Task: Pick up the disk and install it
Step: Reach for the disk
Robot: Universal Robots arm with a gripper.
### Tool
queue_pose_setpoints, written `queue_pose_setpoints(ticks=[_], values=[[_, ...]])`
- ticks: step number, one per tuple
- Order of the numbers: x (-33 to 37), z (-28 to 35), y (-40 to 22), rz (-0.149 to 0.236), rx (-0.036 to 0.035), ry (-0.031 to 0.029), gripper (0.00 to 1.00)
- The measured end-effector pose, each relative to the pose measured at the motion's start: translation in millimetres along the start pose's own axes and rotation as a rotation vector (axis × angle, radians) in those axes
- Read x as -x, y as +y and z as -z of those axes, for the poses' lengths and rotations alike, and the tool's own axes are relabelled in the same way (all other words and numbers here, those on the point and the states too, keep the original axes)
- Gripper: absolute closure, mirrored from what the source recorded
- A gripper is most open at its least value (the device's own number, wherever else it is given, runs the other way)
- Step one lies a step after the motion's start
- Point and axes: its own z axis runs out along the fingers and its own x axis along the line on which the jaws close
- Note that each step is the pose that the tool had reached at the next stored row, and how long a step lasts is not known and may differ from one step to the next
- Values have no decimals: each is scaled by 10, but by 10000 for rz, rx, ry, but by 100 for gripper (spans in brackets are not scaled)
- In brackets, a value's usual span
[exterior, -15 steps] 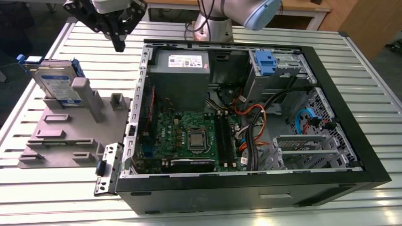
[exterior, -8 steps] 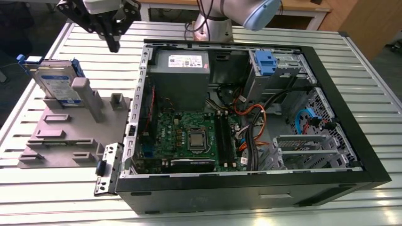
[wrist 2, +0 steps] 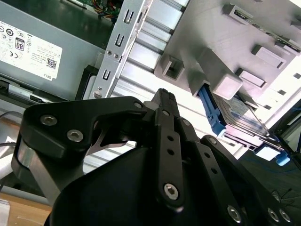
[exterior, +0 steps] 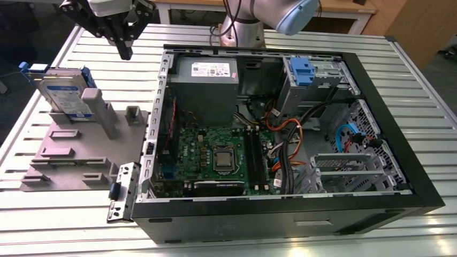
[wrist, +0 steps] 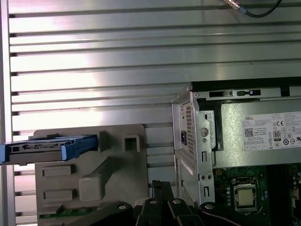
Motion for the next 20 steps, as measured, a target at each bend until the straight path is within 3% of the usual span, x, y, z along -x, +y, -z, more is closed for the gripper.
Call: queue_pose_setpoints(ticks=[9, 15, 20], values=[[-4, 0, 0, -1, 0, 0, 89], [-64, 0, -5, -1, 0, -3, 89], [-72, 0, -5, 0, 0, -3, 89]])
